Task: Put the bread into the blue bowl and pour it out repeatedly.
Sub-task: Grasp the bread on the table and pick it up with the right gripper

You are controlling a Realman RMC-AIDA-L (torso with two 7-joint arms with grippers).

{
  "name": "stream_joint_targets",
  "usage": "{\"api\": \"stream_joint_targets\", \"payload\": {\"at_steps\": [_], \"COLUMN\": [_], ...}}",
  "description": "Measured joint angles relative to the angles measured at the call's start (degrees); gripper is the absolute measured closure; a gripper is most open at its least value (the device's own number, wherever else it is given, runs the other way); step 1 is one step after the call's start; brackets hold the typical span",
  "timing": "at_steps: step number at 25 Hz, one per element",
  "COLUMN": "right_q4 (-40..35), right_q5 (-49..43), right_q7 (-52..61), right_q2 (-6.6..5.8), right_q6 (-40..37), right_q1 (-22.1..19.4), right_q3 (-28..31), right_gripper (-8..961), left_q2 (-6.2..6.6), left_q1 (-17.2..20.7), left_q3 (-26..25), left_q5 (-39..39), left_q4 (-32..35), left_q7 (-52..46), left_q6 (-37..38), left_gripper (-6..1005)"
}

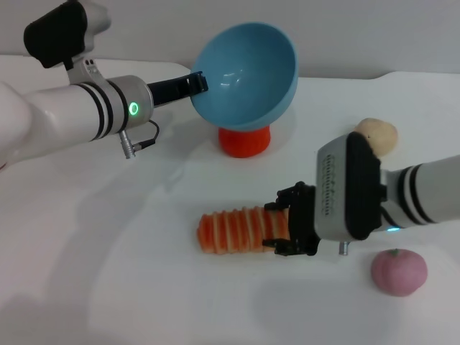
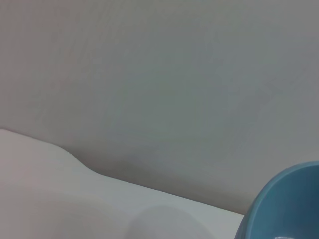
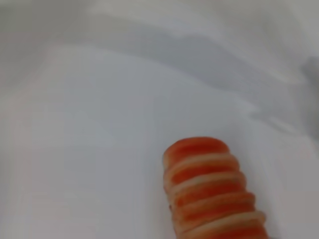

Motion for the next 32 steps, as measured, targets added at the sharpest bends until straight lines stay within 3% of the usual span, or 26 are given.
{"api": "stream_joint_targets", "payload": {"at_steps": [17,28,32], "right_q4": [5.39,3.29,-0.67], "right_q5": [4.0,4.64,6.11], "right_q7": [1.66,1.86,1.79], "right_q2": [0.45,0.06,-0.22], "right_q6": [12.95,12.66,10.19], "right_q1": [1.12,-1.0,-4.38], "right_q3": [-9.84,-9.25,-4.5], "right_gripper": [398,487,536], "left_q2": [0.14,0.11,0.22], "left_q1": [1.17,1.32,1.35], "left_q3": [0.27,0.11,-0.23], "left_q5": [-0.93,-0.91,-0.67], "left_q4": [1.64,1.68,1.68], "left_q7": [0.53,0.6,0.68], "left_q6": [0.57,1.16,2.09], "left_gripper": [991,991,991]}}
